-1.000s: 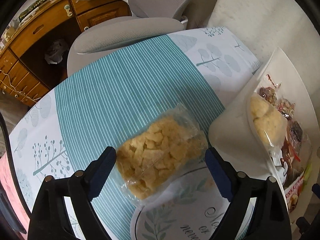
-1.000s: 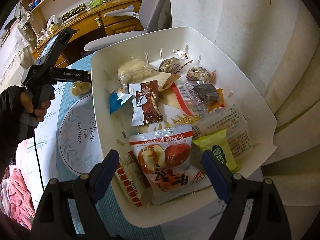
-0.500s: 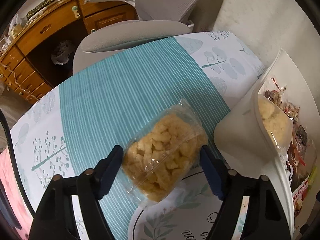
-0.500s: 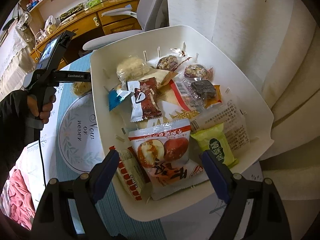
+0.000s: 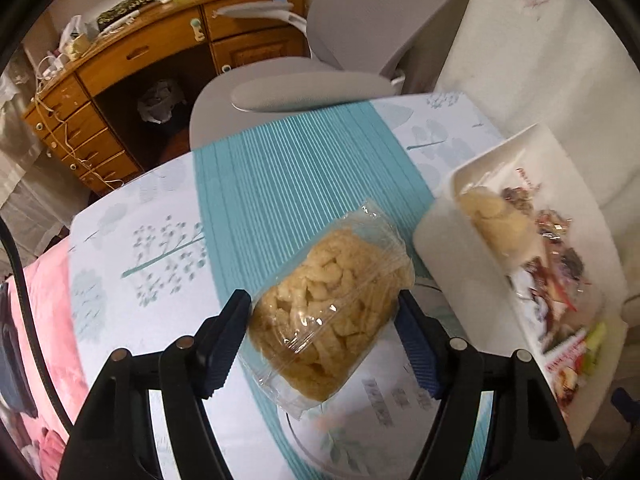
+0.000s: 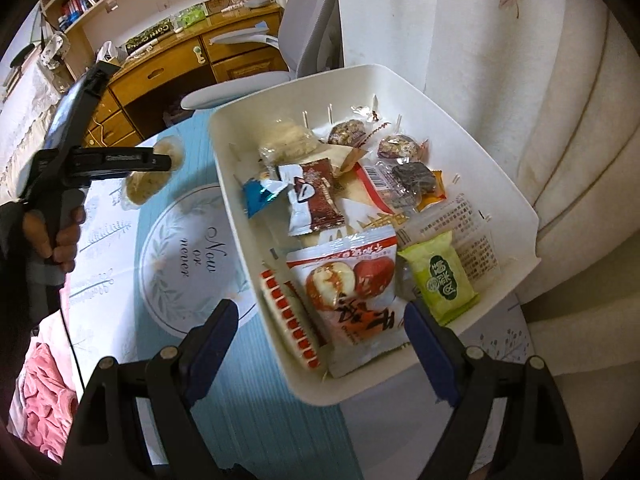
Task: Organize snacks
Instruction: 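Carry the cracker box over the white tray with left gripper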
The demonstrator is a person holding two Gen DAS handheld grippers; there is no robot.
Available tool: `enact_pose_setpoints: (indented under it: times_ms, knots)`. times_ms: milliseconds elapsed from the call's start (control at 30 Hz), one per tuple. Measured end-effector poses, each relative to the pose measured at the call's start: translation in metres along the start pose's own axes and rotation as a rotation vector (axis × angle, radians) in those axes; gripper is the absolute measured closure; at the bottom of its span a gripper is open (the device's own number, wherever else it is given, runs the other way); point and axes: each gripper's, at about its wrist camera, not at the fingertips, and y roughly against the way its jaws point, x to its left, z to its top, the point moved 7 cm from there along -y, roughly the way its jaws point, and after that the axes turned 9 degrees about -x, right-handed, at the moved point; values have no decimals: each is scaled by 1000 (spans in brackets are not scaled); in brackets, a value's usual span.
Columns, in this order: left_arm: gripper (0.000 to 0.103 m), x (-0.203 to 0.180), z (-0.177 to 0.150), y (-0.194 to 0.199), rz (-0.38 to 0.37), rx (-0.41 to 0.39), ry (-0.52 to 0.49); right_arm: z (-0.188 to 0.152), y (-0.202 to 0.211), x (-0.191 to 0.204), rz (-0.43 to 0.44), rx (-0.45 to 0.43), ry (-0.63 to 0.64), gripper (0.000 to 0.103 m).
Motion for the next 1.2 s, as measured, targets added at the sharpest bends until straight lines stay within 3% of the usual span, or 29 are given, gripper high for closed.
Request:
enact_pose_setpoints:
  times_ms: [300,500,733,1200]
  knots:
    - [32,-6,-22,76,-22,-20,46,-9,34,11,13,-52,0,17]
    - [32,-24,-37,108,-35,-17,58,-8,48,9,25,-80,18,17]
    - [31,-54,-48,133,-35,-3,79,2,51,0,96,-102,49,17]
    - [31,-169,-54,149,14,-15,192,17,54,-74,272,-95,216,10]
